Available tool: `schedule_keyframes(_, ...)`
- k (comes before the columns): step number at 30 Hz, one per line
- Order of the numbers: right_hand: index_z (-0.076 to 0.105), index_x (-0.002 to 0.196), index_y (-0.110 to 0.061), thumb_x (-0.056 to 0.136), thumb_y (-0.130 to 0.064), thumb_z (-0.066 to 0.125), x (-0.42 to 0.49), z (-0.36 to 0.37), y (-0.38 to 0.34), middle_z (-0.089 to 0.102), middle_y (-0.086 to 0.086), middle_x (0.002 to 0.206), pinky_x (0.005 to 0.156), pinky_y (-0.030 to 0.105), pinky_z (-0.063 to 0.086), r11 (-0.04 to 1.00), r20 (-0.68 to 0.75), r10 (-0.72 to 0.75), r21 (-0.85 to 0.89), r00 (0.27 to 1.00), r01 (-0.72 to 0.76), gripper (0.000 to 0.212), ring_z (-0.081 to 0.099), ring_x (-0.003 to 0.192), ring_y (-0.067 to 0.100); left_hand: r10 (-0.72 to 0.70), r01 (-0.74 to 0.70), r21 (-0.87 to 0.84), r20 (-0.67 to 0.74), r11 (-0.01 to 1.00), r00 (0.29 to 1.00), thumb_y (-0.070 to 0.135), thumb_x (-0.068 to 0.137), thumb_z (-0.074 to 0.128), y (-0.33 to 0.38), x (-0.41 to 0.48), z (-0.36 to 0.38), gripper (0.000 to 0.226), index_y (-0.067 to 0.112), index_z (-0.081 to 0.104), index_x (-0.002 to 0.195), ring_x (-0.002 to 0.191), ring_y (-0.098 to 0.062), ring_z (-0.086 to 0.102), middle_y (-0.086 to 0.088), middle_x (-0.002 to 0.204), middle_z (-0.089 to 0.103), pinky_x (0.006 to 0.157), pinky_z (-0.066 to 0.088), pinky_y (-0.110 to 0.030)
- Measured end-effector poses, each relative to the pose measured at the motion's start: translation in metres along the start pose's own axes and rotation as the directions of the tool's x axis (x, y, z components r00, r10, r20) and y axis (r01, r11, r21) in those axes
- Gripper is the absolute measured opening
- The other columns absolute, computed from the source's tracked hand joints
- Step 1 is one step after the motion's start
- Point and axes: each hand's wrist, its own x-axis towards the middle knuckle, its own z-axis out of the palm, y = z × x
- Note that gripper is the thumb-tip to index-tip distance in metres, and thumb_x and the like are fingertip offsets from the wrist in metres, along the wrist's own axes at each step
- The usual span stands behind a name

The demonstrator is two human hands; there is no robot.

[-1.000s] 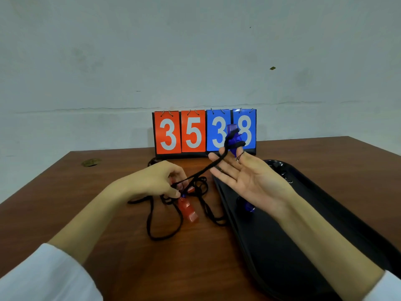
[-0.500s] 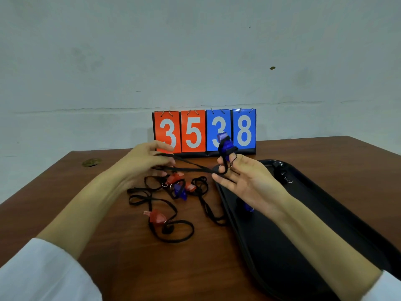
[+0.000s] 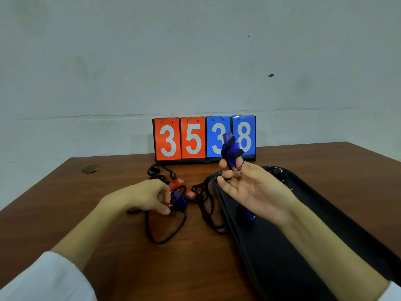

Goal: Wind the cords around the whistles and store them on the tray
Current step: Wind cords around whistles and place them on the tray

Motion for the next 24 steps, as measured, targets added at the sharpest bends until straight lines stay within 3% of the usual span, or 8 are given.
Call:
schedule_keyframes(5, 0.062, 0.098, -0.003, 0.08, -0.009, 0.062, -0.001, 0.005, 0.009, 0.065, 0.009, 0.093, 0.079, 0.033, 0.055, 0.985, 0.085, 0.12, -0.135, 0.989, -0.108, 0.019, 0.063, 0.075, 0.015, 0.001, 0.03, 0.083, -0.349, 0.996, 0.937, 0.026, 0.081, 0.07, -0.002, 0.008, 0.004, 0.026, 0.025, 0.059, 0.104, 0.096, -0.011, 0.052, 0.006, 0.107, 0.051, 0.078, 0.044, -0.021)
schedule_keyframes(7, 0.06, 0.097, -0.004, 0.082, -0.008, 0.056, 0.0, 0.007, 0.012, 0.066, 0.008, 0.091, 0.078, 0.033, 0.056, 0.974, 0.032, 0.118, -0.198, 0.993, -0.109, 0.016, 0.063, 0.074, 0.014, 0.024, -0.14, -0.172, -0.548, 0.975, 0.836, 0.022, 0.086, 0.064, 0.02, -0.001, 0.0, 0.011, 0.023, 0.061, 0.096, 0.092, -0.011, 0.059, 0.007, 0.1, 0.058, 0.072, 0.045, -0.017)
schedule_keyframes(8, 0.061, 0.096, -0.005, 0.083, -0.008, 0.054, -0.001, 0.008, 0.012, 0.066, 0.008, 0.09, 0.079, 0.034, 0.056, 0.97, 0.008, 0.106, -0.221, 0.994, -0.102, 0.015, 0.063, 0.074, 0.014, -0.033, -0.25, -0.412, -0.568, 0.876, 0.823, 0.022, 0.09, 0.059, 0.034, -0.007, -0.001, 0.007, 0.019, 0.062, 0.095, 0.089, -0.013, 0.063, 0.004, 0.095, 0.063, 0.07, 0.049, -0.018)
schedule_keyframes(11, 0.065, 0.085, -0.008, 0.082, -0.009, 0.055, 0.0, 0.007, 0.012, 0.067, 0.007, 0.086, 0.084, 0.036, 0.056, 0.964, -0.05, 0.04, -0.261, 0.998, -0.052, 0.011, 0.065, 0.074, 0.014, 0.063, -0.306, -0.931, -0.299, 0.201, 0.952, 0.031, 0.096, 0.044, 0.076, -0.026, 0.004, 0.03, 0.006, 0.058, 0.106, 0.079, -0.018, 0.068, -0.005, 0.084, 0.067, 0.068, 0.057, -0.031)
schedule_keyframes(13, 0.066, 0.085, -0.009, 0.083, -0.01, 0.055, 0.0, 0.006, 0.01, 0.068, 0.005, 0.083, 0.082, 0.034, 0.057, 0.955, -0.099, 0.0, -0.294, 0.995, -0.029, 0.012, 0.065, 0.076, 0.014, 0.182, -0.187, -0.978, -0.168, 0.09, 0.969, 0.043, 0.094, 0.04, 0.091, -0.033, 0.012, 0.04, 0.008, 0.055, 0.106, 0.069, -0.017, 0.062, -0.004, 0.08, 0.062, 0.058, 0.054, -0.032)
schedule_keyframes(16, 0.064, 0.092, -0.007, 0.089, -0.01, 0.053, 0.002, 0.002, 0.008, 0.071, 0.007, 0.091, 0.076, 0.032, 0.058, 0.942, -0.193, -0.047, -0.336, 0.98, -0.021, 0.012, 0.067, 0.086, 0.017, 0.151, -0.138, -0.953, -0.1, 0.268, 0.983, 0.051, 0.092, 0.041, 0.092, -0.033, 0.015, 0.044, 0.012, 0.056, 0.106, 0.05, -0.009, 0.038, -0.002, 0.073, 0.053, 0.04, 0.029, -0.018)
schedule_keyframes(19, 0.063, 0.098, -0.006, 0.091, -0.011, 0.053, 0.004, -0.005, 0.005, 0.07, 0.008, 0.107, 0.071, 0.032, 0.058, 0.925, -0.324, -0.132, -0.38, 0.937, -0.001, 0.013, 0.067, 0.1, 0.018, 0.145, -0.215, -0.852, -0.165, 0.478, 0.976, 0.038, 0.093, 0.05, 0.081, -0.03, 0.011, 0.031, 0.012, 0.061, 0.106, 0.045, -0.007, 0.024, 0.003, 0.062, 0.044, 0.041, 0.015, -0.02)
schedule_keyframes(24, 0.063, 0.089, -0.01, 0.091, -0.013, 0.054, 0.005, -0.007, 0.005, 0.07, 0.004, 0.095, 0.06, 0.026, 0.056, 0.947, -0.402, -0.076, -0.317, 0.912, -0.061, 0.01, 0.066, 0.087, 0.013, 0.192, -0.372, -0.462, -0.391, 0.805, 0.9, 0.024, 0.094, 0.053, 0.069, -0.019, 0.017, 0.015, 0.022, 0.067, 0.1, 0.048, -0.006, 0.045, 0.007, 0.056, 0.051, 0.053, 0.042, -0.027)
